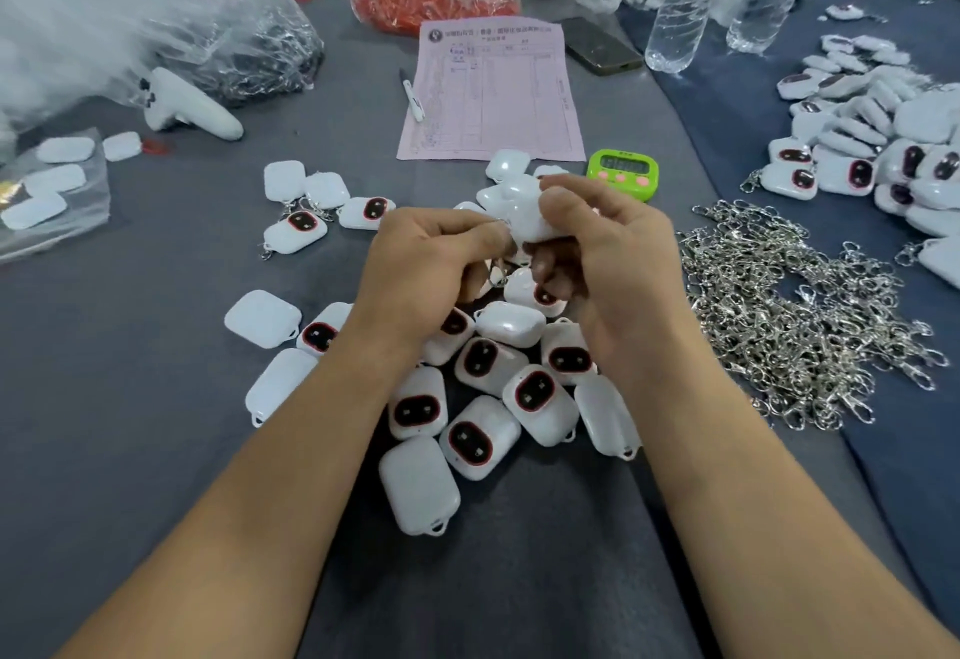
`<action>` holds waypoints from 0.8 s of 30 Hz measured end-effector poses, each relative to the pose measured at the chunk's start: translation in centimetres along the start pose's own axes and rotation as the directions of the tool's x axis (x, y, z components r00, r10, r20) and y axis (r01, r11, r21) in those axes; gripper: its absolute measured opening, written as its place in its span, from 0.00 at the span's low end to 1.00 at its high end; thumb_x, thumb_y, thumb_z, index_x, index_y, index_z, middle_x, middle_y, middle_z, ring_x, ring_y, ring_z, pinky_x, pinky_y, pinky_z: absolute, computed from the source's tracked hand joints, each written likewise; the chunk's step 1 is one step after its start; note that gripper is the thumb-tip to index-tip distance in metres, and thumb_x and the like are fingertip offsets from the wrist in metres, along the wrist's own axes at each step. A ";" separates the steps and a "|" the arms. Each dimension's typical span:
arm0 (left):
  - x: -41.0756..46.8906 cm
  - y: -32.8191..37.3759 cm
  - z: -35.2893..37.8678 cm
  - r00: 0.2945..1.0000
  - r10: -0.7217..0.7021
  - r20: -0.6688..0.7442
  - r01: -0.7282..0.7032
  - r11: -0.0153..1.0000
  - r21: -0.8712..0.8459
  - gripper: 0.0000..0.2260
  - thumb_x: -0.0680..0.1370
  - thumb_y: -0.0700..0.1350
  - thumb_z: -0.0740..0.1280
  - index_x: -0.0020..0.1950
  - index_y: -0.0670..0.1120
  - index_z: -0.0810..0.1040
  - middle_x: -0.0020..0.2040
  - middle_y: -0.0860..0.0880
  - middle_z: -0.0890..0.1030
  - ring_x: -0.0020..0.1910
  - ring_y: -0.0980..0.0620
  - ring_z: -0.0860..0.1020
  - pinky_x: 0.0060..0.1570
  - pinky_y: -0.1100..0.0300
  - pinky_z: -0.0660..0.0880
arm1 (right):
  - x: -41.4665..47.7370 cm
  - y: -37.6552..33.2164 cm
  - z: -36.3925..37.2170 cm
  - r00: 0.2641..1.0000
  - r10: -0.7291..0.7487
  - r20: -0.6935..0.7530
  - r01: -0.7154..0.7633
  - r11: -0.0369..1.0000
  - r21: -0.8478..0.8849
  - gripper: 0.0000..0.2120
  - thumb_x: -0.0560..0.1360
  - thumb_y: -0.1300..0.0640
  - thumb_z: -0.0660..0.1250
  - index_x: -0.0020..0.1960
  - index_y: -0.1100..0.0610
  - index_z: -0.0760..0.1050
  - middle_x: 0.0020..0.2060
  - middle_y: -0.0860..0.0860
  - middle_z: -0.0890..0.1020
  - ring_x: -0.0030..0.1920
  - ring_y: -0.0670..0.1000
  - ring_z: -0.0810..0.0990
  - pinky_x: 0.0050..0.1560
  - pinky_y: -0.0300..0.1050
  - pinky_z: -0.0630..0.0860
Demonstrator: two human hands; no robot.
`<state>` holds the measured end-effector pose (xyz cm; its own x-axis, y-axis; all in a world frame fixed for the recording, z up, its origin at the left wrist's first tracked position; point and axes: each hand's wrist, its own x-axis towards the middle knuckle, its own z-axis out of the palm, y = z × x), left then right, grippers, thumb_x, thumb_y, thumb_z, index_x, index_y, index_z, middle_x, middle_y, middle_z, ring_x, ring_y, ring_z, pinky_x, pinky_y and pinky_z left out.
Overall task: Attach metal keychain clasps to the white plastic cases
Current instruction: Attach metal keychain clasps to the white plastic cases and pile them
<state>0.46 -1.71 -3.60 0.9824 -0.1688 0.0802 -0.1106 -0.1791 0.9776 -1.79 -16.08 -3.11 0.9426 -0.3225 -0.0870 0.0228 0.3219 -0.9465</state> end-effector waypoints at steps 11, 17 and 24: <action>2.9 -3.0 -6.6 0.865 0.136 -0.483 0.182 0.812 0.555 0.07 0.74 0.45 0.68 0.43 0.52 0.86 0.30 0.55 0.78 0.39 0.46 0.79 0.38 0.58 0.71 | 1.2 0.2 -2.8 0.957 -0.281 -0.070 0.178 0.760 -0.625 0.09 0.72 0.59 0.69 0.44 0.47 0.84 0.33 0.43 0.84 0.34 0.47 0.81 0.39 0.44 0.75; 2.3 -2.7 -6.5 0.840 0.165 -0.517 0.308 0.639 0.705 0.11 0.72 0.42 0.67 0.50 0.56 0.80 0.45 0.47 0.82 0.42 0.42 0.72 0.40 0.54 0.65 | 0.3 0.4 -2.4 0.972 -0.198 0.122 0.204 0.474 -0.857 0.09 0.74 0.55 0.72 0.51 0.45 0.84 0.36 0.34 0.77 0.44 0.45 0.79 0.48 0.40 0.73; 1.9 -2.9 -5.5 0.914 0.251 -0.318 0.102 0.617 0.780 0.18 0.74 0.40 0.66 0.64 0.48 0.81 0.56 0.45 0.83 0.56 0.40 0.78 0.55 0.49 0.73 | 0.0 0.1 -2.4 0.975 -0.219 0.041 0.113 0.326 -0.938 0.13 0.75 0.53 0.68 0.58 0.49 0.83 0.45 0.48 0.83 0.50 0.56 0.81 0.53 0.51 0.78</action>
<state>3.51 3.83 -5.24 0.9183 0.1090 0.3806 -0.0854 -0.8842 0.4592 -2.62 -18.15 -3.97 0.9276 -0.3484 0.1352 -0.1990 -0.7667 -0.6104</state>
